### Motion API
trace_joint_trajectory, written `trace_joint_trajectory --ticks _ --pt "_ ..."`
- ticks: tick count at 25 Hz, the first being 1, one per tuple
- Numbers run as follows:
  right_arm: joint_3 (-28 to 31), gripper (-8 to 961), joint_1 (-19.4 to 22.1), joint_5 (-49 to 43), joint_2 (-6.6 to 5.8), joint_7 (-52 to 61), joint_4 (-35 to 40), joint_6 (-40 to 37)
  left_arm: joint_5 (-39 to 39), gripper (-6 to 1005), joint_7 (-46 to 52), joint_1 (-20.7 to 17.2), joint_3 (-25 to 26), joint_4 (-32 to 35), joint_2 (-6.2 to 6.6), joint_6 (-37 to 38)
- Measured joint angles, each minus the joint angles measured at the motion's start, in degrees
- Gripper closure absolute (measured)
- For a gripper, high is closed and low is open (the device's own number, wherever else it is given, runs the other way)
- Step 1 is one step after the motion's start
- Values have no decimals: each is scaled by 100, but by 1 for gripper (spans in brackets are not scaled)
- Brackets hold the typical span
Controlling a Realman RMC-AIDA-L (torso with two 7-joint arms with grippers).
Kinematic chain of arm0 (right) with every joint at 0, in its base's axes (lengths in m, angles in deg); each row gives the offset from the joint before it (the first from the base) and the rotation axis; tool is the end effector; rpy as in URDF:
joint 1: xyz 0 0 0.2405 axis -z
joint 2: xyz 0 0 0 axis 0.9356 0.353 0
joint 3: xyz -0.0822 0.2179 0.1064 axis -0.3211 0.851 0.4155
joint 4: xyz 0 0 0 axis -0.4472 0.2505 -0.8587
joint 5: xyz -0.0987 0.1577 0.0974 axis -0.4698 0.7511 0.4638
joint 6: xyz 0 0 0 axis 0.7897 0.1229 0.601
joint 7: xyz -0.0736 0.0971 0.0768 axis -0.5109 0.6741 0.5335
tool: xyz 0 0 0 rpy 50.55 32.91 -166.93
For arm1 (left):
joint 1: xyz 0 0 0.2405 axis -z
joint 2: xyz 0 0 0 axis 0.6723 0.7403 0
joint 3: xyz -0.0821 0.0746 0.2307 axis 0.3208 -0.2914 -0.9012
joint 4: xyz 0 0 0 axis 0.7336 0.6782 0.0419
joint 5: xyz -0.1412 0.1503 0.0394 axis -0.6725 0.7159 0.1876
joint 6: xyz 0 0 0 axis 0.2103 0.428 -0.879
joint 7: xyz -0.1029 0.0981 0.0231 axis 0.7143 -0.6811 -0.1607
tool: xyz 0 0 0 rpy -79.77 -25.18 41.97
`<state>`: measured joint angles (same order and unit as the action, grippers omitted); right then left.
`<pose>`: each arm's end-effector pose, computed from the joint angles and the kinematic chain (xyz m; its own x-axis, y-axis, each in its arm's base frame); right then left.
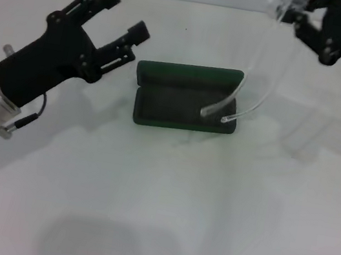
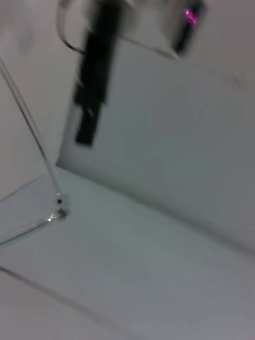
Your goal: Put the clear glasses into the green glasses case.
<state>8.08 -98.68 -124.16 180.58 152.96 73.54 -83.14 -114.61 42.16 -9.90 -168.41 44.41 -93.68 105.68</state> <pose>0.1567 0.3811 0.0604 0.8650 0.3283 -0.3794 0.0827 -0.8391 -0.5377 -0.2538 0.3024 -0.0046 0.4700 -0.1111 0.8756 0.4890 -0.7931 -0.3631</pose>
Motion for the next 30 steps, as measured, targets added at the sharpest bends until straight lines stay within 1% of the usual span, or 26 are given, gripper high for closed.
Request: trace_joint_trajectory --ticks 1,3,5,7,8,9,10,11,12,13,15,17,18,19,21,27,30 --pt "129 838 -50 -10 -34 397 -150 -55 61 182 -5 42 0 -5 0 39" --pt "231 838 -167 -70 -154 1099 -432 -115 186 182 -11 140 0 -14 1 112" --pt "238 838 -318 -75 -321 1788 -824 -199 304 182 -37 241 0 -15 1 150" --pt "239 838 -607 -80 -540 2335 -1477 -349 456 182 -92 356 0 -8 1 172" --pt "232 838 -798 -82 -675 2539 -1893 -433 533 182 -124 425 0 -2 1 184" --pt "201 838 -1189 -85 -925 2745 -2764 -625 651 182 -157 529 0 0 -2 192" --pt "201 838 -1189 -85 -925 2745 -2764 -625 728 181 -175 602 0 5 -7 197" --pt "183 838 -1385 -133 -1026 2784 -3302 -732 928 181 -185 814 0 25 -17 198" --pt "180 838 -1497 -203 -1073 2794 -3579 -774 928 181 -185 814 0 25 -17 198" --pt "173 838 -1641 -344 -1111 2808 -3923 -829 992 181 -186 907 0 42 -17 193" --pt "173 838 -1758 -716 -1091 2896 -4136 -911 1140 181 -187 1093 0 71 -19 153" --pt "175 839 -1780 -1005 -1033 3011 -4100 -1027 1212 181 -188 1204 0 74 -26 123" --pt "181 839 -1779 -1100 -1006 3058 -4069 -1078 1212 182 -188 1204 0 74 -26 123" --pt "199 839 -1768 -1161 -981 3094 -4042 -1130 1301 182 -188 1337 0 76 -31 69" --pt "232 839 -1729 -1167 -959 3137 -4028 -1201 1362 182 -210 1418 0 89 -37 5" --pt "535 839 -1706 -1133 -964 3293 -4016 -1659 1490 181 -460 1672 0 414 -43 -464" --pt "584 839 -1769 -1133 -980 3356 -4002 -1880 1528 181 -518 1720 0 509 -43 -660"
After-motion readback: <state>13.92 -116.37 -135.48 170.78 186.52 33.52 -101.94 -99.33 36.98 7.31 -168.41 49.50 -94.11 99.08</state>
